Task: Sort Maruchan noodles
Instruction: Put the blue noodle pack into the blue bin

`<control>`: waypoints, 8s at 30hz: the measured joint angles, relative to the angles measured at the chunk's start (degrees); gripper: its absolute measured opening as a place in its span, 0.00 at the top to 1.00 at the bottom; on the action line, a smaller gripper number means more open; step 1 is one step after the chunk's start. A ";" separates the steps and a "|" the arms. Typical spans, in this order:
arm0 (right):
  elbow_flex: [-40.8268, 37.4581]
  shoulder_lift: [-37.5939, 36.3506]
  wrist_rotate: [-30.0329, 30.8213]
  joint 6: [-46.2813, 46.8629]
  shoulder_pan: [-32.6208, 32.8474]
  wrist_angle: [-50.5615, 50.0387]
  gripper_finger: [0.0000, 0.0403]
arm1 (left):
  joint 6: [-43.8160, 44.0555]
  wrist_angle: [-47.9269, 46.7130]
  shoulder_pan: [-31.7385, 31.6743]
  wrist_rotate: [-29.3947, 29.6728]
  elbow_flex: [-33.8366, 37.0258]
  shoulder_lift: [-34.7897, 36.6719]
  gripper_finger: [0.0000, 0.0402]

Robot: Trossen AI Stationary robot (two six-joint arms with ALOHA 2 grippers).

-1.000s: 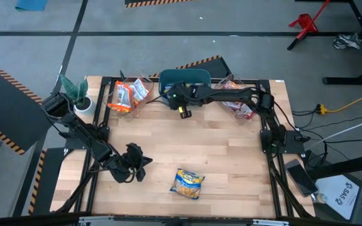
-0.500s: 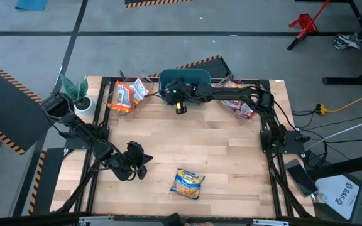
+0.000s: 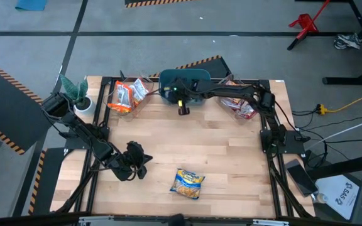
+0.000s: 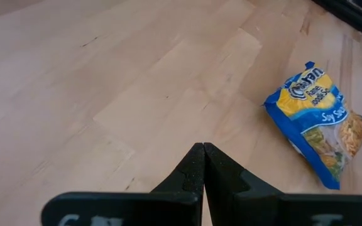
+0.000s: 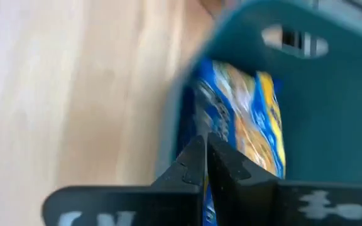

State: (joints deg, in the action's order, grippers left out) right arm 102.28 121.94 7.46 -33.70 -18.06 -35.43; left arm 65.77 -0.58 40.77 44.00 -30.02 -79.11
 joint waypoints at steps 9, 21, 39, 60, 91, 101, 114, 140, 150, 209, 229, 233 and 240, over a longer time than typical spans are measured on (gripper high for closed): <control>-0.07 -1.32 -1.05 1.98 -1.93 0.32 1.00 | -0.36 -0.51 0.00 0.15 0.02 0.00 1.00; -0.04 3.76 0.87 8.43 -4.85 0.40 1.00 | -0.01 -1.55 0.00 1.32 0.02 0.00 1.00; 1.98 4.78 5.13 8.86 -4.94 5.32 1.00 | 0.10 -1.78 -0.04 1.32 0.02 0.00 1.00; 1.75 7.37 -0.37 11.18 -2.91 15.77 1.00 | -0.34 -2.04 -0.42 1.65 0.02 0.00 1.00; -0.78 3.71 2.65 15.55 -5.71 18.38 1.00 | 1.23 -1.75 -1.04 1.96 0.02 0.00 1.00; 19.60 1.72 -17.78 18.67 -4.12 -22.71 1.00 | 2.89 0.37 -1.14 -1.11 0.05 0.00 1.00; 5.65 -10.89 -22.13 34.91 14.80 -45.50 1.00 | -15.39 18.30 -4.68 -5.54 0.07 0.00 0.92; -53.05 -25.17 -3.45 85.57 42.84 33.27 0.28 | -35.64 45.63 -10.62 -31.23 -13.41 -25.91 0.95; -58.93 -22.64 -7.78 86.23 42.79 48.63 0.29 | -32.62 39.03 -14.65 -44.75 -14.23 -26.69 1.00; -58.27 -12.08 -11.37 91.94 41.58 69.34 0.29 | -29.63 30.47 -23.53 -43.10 -18.22 -30.55 1.00; -58.31 -12.18 -8.91 91.96 40.74 68.74 0.29 | -26.92 27.49 -8.06 -31.21 -18.30 -25.19 1.00; -58.34 -12.18 -8.56 92.26 40.54 69.07 0.29 | -26.50 30.93 -10.06 -32.30 -18.27 -29.10 1.00; -58.36 -12.18 -8.04 91.93 39.53 69.52 0.29 | -23.91 35.93 -14.35 -45.15 -18.32 -33.27 1.00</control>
State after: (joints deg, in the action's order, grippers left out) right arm 43.92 109.75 -0.58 58.23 21.47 34.09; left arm 41.86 35.36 26.42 -1.15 -48.34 -112.38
